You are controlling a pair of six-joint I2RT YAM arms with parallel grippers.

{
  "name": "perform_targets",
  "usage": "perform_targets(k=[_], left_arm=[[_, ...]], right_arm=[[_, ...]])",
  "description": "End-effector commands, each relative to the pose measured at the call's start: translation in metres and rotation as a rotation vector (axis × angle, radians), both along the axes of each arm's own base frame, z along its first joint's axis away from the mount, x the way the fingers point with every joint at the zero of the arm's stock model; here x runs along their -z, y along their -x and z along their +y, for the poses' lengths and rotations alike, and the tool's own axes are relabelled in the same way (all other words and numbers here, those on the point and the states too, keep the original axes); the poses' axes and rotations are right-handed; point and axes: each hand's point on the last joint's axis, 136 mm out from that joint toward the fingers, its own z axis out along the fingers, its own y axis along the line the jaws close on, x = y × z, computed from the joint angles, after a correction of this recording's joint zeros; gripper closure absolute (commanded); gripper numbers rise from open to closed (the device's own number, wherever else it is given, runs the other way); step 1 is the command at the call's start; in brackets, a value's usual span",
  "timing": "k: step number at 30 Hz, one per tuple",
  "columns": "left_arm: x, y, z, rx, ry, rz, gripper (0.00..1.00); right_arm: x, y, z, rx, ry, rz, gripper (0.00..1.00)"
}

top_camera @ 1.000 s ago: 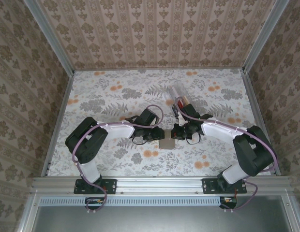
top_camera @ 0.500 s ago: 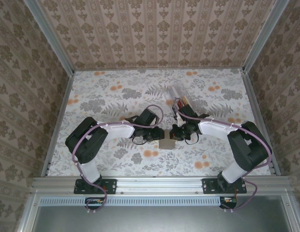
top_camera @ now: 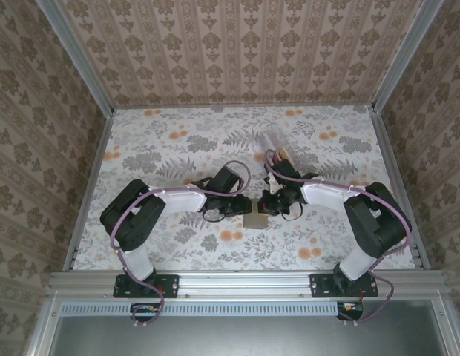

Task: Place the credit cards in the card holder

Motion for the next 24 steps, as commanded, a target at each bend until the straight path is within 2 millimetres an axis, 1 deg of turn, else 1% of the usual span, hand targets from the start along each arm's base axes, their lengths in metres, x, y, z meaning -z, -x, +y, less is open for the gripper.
perform_targets(k=[1,4,7,14,24], left_arm=[[0.000,0.003,-0.006,0.032,0.004,-0.006,0.68],[0.000,0.002,-0.006,0.031,0.004,-0.006,0.68],[0.000,0.002,-0.006,0.032,0.005,-0.005,0.68],[0.000,0.005,-0.007,0.049,0.010,-0.006,0.68],[-0.004,0.013,-0.006,0.089,0.014,-0.022,0.69]], right_arm=[[0.029,0.013,-0.014,0.021,0.109,0.085,0.98],[0.037,0.016,-0.022,0.031,0.160,0.110,0.99],[0.039,0.017,-0.024,0.036,0.173,0.118,0.99],[0.030,0.014,-0.021,0.035,0.156,0.081,0.98],[0.028,0.017,-0.017,0.048,0.135,0.065,0.98]])
